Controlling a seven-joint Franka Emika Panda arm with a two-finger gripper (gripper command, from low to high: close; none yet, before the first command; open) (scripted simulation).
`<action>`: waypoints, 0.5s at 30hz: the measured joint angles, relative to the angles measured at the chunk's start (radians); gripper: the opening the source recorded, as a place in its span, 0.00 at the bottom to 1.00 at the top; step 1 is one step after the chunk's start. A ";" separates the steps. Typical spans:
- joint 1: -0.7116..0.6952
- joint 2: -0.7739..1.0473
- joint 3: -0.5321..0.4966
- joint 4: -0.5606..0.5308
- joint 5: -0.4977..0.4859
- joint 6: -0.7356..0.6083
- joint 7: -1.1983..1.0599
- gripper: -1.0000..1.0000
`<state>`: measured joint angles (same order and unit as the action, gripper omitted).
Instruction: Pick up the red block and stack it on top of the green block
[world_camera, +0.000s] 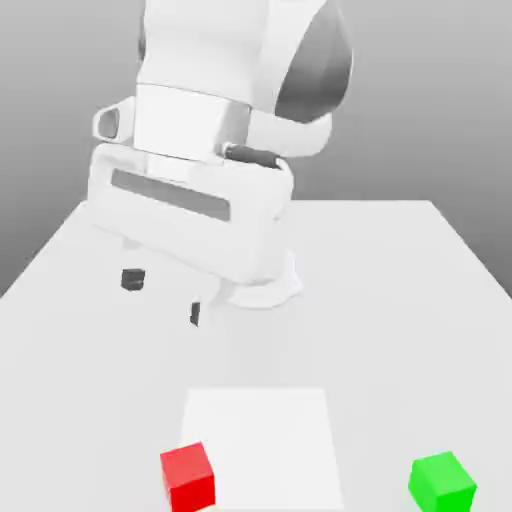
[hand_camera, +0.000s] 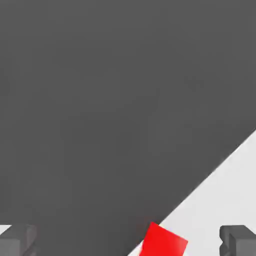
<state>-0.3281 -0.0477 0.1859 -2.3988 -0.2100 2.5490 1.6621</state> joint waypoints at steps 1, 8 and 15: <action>-0.008 0.034 -0.002 -0.005 0.001 0.013 0.033 0.50; -0.021 0.259 -0.009 -0.042 0.097 0.116 0.200 0.50; 0.011 0.435 -0.053 -0.022 0.060 0.254 0.256 0.00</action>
<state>-0.3174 0.3871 0.1326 -2.4206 -0.1497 2.8029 1.9178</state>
